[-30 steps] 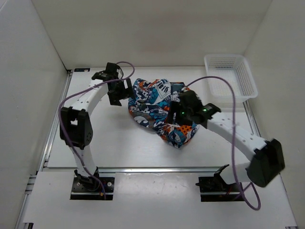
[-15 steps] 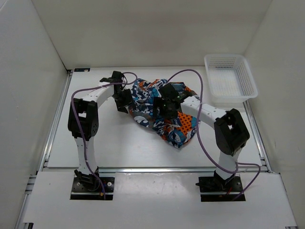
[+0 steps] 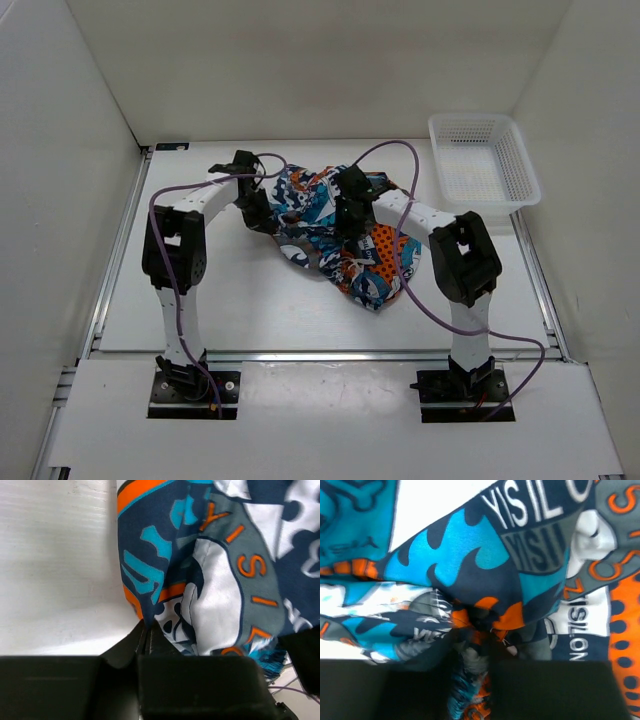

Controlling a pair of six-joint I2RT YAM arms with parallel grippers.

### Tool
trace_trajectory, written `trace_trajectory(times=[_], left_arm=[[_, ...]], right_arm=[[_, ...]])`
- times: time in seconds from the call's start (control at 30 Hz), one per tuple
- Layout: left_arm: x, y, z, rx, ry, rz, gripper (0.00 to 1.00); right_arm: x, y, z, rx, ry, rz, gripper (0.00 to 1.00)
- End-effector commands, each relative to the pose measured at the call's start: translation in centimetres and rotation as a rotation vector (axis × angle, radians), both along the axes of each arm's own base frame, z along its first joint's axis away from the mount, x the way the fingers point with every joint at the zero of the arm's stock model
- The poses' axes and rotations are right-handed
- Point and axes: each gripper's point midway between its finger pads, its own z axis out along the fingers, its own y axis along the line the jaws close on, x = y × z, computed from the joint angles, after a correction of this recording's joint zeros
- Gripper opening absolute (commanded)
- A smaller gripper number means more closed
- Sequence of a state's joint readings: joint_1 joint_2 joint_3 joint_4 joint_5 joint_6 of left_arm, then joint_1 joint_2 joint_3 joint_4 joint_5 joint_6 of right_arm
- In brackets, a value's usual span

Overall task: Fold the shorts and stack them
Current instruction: Move the shorts to the center of the board

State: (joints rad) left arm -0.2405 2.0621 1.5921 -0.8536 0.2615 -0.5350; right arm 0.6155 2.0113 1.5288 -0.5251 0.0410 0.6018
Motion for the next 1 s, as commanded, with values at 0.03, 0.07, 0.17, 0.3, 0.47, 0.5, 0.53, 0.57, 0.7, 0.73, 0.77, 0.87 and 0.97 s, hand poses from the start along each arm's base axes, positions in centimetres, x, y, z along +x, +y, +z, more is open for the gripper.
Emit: trace_trajectory(times=[0.03,0.07,0.17,0.3,0.47,0.5,0.53,0.57,0.7,0.73,0.77,0.87,0.97], left_arm=[[1.2,0.6,6.7,-0.036,-0.179,0.008,0.2],[1.3,0.9,7.1,-0.047,-0.186,0.016,0.26],[1.6,1.4,9.0,-0.052,-0.23,0.017,0.57],[1.2,2.0,10.6,-0.047,-0.264,0.001,0.79],[0.4,2.5,8.3,-0.014,-0.21,-0.001,0.79],[0.4,2.5,7.9,-0.012,-0.201,-0.001,0.79],[0.3,2.1,6.9,-0.008,-0.177,-0.01,0.79],[0.4,1.5,6.6,-0.008,-0.173,-0.024,0.79],[0.8,-0.4,4.8,-0.037,-0.119,-0.039,0.9],[0.6,-0.8,4.1,-0.034,-0.102,-0.048,0.92],[0.3,-1.3,3.0,-0.038,-0.071,-0.061,0.92],[-0.8,-1.9,1.5,-0.003,-0.032,-0.064,0.92],[-1.9,-3.2,0.4,0.008,-0.008,-0.084,0.89]], right_arm=[[1.1,1.4,3.0,0.063,-0.07,0.022,0.06],[1.1,1.4,3.0,0.063,-0.07,0.022,0.01],[-0.4,0.1,4.4,0.021,-0.092,0.048,0.01],[-4.8,-2.9,5.1,-0.127,-0.108,0.075,0.01],[-10.6,-7.9,4.5,-0.268,-0.119,0.0,0.01],[-12.2,-9.2,3.3,-0.296,-0.089,-0.019,0.01],[-12.7,-9.9,3.3,-0.296,-0.096,-0.04,0.01],[-13.3,-10.0,4.2,-0.263,-0.119,-0.049,0.01],[-14.6,-11.2,4.6,-0.241,-0.118,-0.082,0.01],[-14.8,-11.6,4.5,-0.26,-0.113,-0.093,0.01],[-14.6,-11.7,5.1,-0.253,-0.125,-0.107,0.01],[-14.4,-11.8,5.8,-0.258,-0.133,-0.112,0.01],[-14.2,-11.8,6.4,-0.267,-0.149,-0.101,0.01]])
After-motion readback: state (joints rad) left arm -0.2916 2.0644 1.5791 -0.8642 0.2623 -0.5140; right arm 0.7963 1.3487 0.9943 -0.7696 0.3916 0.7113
